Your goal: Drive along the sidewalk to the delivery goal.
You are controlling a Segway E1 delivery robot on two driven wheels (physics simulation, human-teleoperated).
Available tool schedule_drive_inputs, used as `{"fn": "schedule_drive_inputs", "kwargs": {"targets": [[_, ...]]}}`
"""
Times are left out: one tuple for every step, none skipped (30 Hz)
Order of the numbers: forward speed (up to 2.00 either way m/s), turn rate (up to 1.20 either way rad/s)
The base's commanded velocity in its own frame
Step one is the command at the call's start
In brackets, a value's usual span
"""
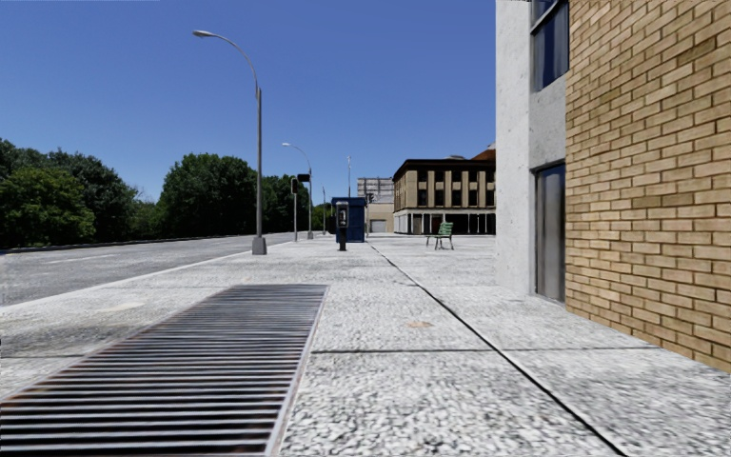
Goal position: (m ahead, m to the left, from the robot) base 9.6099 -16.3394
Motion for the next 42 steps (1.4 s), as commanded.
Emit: {"fn": "schedule_drive_inputs", "kwargs": {"targets": [[2.0, 0.0], [2.0, 0.0], [2.0, 0.0], [2.0, 0.0], [2.0, 0.0], [2.0, 0.0], [2.0, 0.0], [2.0, 0.0], [2.0, 0.0], [2.0, 0.0], [2.0, 0.0], [2.0, 0.0], [2.0, 0.0], [2.0, 0.0], [2.0, 0.0], [2.0, 0.0], [2.0, 0.0], [2.0, 0.0], [2.0, 0.0], [2.0, 0.0], [2.0, 0.0], [2.0, 0.0], [2.0, 0.0], [2.0, 0.0], [2.0, 0.0], [2.0, 0.0], [2.0, 0.0], [2.0, 0.0], [2.0, 0.0], [2.0, 0.0], [2.0, 0.0], [2.0, -0.1], [2.0, -0.16], [2.0, -0.16], [2.0, -0.25], [2.0, -0.43], [2.0, -0.49], [2.0, -0.49], [2.0, -0.5], [2.0, -0.51], [2.0, -0.51], [2.0, -0.51]]}}
